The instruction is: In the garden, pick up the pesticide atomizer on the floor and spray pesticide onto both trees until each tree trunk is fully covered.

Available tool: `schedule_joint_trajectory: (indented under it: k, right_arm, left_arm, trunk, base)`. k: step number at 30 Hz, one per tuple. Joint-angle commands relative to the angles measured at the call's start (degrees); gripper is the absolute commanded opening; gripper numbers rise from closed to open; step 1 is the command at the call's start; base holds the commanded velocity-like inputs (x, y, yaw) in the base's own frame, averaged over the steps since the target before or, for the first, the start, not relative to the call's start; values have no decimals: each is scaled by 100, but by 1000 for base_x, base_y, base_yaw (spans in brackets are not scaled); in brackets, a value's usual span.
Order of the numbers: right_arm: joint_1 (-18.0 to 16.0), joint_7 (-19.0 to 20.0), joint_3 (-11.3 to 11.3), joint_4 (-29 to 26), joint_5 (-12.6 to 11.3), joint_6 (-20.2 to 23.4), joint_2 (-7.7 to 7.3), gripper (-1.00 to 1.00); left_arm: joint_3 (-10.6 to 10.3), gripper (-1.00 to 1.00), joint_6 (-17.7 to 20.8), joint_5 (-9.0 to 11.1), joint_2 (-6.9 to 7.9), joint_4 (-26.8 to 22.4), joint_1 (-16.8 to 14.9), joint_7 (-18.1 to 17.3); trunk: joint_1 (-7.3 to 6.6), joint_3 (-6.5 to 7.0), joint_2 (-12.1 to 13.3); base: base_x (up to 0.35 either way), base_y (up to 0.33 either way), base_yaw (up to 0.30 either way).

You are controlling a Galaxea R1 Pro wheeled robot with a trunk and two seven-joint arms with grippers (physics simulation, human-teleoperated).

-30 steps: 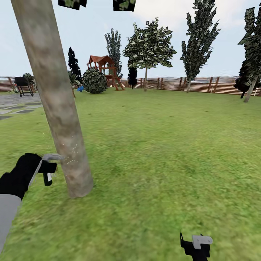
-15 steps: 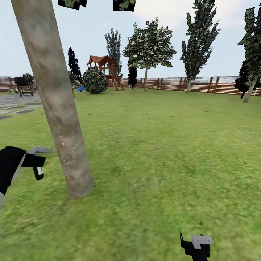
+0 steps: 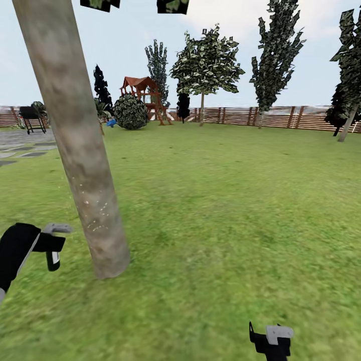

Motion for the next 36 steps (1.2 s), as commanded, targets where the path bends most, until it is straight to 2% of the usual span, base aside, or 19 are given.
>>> schedule_joint_trajectory:
  k: [1, 6, 8, 10, 13, 15, 17, 21, 22, 24, 27, 30, 32, 36]
  right_arm:
    - [0, 0, 0, 0, 0, 0, 0, 100]
    - [0, 0, 1, 0, 0, -4, 2, 100]
    - [0, 0, 1, -5, -1, -8, 3, 100]
    - [0, 0, 1, -4, 0, -8, 2, 100]
    - [0, 0, 1, -3, 0, -8, 5, 100]
    - [0, 0, 1, -1, 0, -8, 7, 100]
    - [0, 0, 1, 0, 0, -8, 8, 100]
    - [0, 0, 1, 0, 0, -8, 9, 100]
    - [0, 0, 1, 0, 0, -8, 9, 100]
    - [0, 0, 1, -1, 0, -8, 9, 100]
    - [0, 0, 1, 0, 0, -8, 9, 100]
    - [0, 0, 1, 0, 0, -8, 9, 100]
    - [0, 0, 1, 0, 0, -8, 9, 100]
    - [0, 0, 1, 0, 0, -8, 9, 100]
  left_arm:
    - [11, -100, -2, 6, 8, 6, 43, 3]
    - [24, -100, -32, 10, -8, 17, 377, 84]
    - [19, -100, -42, 30, -138, 19, 448, 90]
    - [24, -100, -43, 21, -198, 39, 456, 90]
    - [124, -100, -83, 6, -127, 251, 459, 96]
    - [184, -100, -424, 7, -15, 468, 459, 99]
    - [178, -100, -756, 14, -33, 683, 459, 106]
    - [145, -100, -896, 3, -548, 765, 459, 134]
    - [148, -100, -899, 9, -717, 733, 454, 278]
    - [164, -100, -885, 20, -815, 713, 426, 498]
    - [257, -100, -853, 47, -805, 704, 363, 637]
    - [727, -100, -835, 35, -723, 698, 289, 628]
    - [877, -100, -847, 23, -693, 697, 324, 645]
    - [910, -100, -923, 11, -743, 778, 351, 712]
  trunk:
    - [0, 0, 0]
    - [0, 0, 0]
    - [0, 0, 0]
    - [0, 0, 0]
    - [0, 0, 0]
    - [0, 0, 0]
    - [0, 0, 0]
    - [0, 0, 0]
    - [0, 0, 0]
    - [0, 0, 0]
    - [0, 0, 0]
    - [0, 0, 0]
    - [0, 0, 0]
    - [0, 0, 0]
  base:
    - [274, 204, 0]
    - [95, 73, 0]
    - [5, 4, 0]
    - [1, 1, 0]
    - [0, 0, 0]
    - [0, 0, 0]
    - [0, 0, 0]
    - [0, 0, 0]
    - [0, 0, 0]
    - [0, 0, 0]
    - [0, 0, 0]
    - [0, 0, 0]
    - [0, 0, 0]
    - [0, 0, 0]
